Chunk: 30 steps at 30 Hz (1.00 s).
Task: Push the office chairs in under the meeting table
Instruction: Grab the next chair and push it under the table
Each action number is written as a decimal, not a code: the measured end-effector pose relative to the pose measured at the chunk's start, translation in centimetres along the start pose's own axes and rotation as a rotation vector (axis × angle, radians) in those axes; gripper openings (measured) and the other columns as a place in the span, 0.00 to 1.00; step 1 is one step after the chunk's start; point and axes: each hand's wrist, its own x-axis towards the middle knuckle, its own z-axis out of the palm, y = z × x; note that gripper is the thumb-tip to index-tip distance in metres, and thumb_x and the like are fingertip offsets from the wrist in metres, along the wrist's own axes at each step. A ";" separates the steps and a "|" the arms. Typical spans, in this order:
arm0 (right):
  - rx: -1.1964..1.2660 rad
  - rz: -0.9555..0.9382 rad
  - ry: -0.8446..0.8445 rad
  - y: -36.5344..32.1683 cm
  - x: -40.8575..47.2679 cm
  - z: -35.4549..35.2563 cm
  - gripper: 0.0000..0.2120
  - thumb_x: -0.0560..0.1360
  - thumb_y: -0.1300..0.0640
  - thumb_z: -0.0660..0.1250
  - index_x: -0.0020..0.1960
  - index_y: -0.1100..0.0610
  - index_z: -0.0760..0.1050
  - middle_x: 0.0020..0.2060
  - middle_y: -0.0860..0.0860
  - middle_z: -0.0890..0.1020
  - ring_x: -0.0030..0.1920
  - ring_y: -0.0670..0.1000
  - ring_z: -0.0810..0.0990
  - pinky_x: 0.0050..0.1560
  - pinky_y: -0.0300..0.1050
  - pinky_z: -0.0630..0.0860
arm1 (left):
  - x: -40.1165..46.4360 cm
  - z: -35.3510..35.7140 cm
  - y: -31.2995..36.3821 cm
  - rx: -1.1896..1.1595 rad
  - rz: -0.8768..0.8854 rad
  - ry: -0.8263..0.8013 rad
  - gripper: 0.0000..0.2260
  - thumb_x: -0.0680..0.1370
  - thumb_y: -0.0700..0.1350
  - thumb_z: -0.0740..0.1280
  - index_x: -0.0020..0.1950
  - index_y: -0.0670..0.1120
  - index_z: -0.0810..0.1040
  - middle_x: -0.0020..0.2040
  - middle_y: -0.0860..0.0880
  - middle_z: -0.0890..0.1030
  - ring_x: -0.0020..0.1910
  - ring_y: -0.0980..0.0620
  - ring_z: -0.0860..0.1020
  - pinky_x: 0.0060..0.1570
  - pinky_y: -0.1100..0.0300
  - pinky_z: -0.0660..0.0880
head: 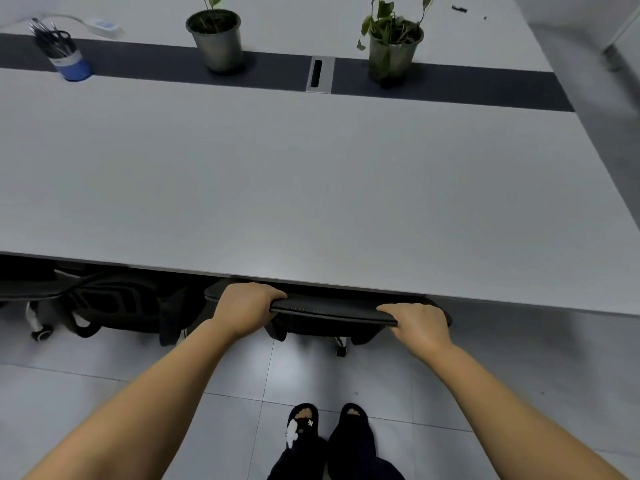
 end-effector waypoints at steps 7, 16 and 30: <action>0.131 0.056 -0.097 -0.7 -1.3 -1.1 0.21 0.75 0.55 0.63 0.67 0.51 0.67 0.64 0.50 0.76 0.62 0.52 0.73 0.60 0.46 0.70 | -0.4 -1.0 -0.1 -0.036 0.033 -0.146 0.13 0.71 0.47 0.61 0.53 0.55 0.76 0.52 0.55 0.82 0.51 0.51 0.78 0.42 0.56 0.73; 0.613 0.179 0.113 -3.6 -8.0 -5.3 0.27 0.74 0.49 0.65 0.71 0.46 0.59 0.64 0.39 0.66 0.65 0.39 0.64 0.64 0.36 0.59 | -2.5 -7.0 1.2 -0.224 0.097 -0.227 0.19 0.76 0.52 0.63 0.67 0.54 0.69 0.65 0.54 0.75 0.63 0.54 0.72 0.62 0.57 0.69; 1.257 0.417 0.561 -10.3 -20.3 -3.8 0.22 0.73 0.65 0.64 0.59 0.42 0.69 0.56 0.43 0.80 0.56 0.39 0.77 0.50 0.27 0.73 | -15.7 -6.7 6.6 -1.229 -0.060 0.134 0.16 0.70 0.42 0.66 0.56 0.55 0.80 0.54 0.57 0.83 0.52 0.57 0.81 0.48 0.73 0.73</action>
